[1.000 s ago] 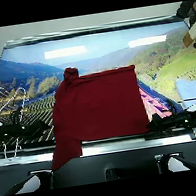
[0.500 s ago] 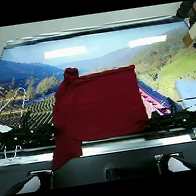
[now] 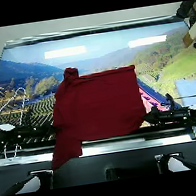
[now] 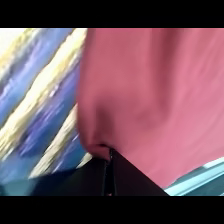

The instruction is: Fold the clothes and pants, and hang the long-sleeved shirts on hangers.

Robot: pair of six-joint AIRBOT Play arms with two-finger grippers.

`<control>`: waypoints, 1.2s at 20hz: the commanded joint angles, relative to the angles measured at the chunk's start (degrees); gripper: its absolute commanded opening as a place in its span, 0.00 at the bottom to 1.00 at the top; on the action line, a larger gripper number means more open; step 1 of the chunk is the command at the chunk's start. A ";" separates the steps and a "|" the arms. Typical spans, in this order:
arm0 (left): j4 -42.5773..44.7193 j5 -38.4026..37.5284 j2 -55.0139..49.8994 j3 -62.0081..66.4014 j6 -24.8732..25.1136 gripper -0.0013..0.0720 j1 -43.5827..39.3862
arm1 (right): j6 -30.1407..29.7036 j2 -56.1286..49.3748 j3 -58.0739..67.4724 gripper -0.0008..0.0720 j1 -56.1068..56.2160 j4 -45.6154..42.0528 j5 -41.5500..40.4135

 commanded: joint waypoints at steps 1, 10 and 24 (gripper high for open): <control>-4.11 -0.44 0.42 5.60 0.66 0.04 -0.94 | -2.51 0.04 6.19 0.05 6.27 3.91 -1.73; -3.69 -2.14 0.35 62.31 -6.47 0.04 -5.31 | 14.78 0.04 71.30 0.05 20.92 -13.42 -15.50; 31.61 -2.64 21.57 79.78 -26.27 0.04 -5.33 | 32.61 15.02 96.04 0.05 20.92 -24.68 -5.84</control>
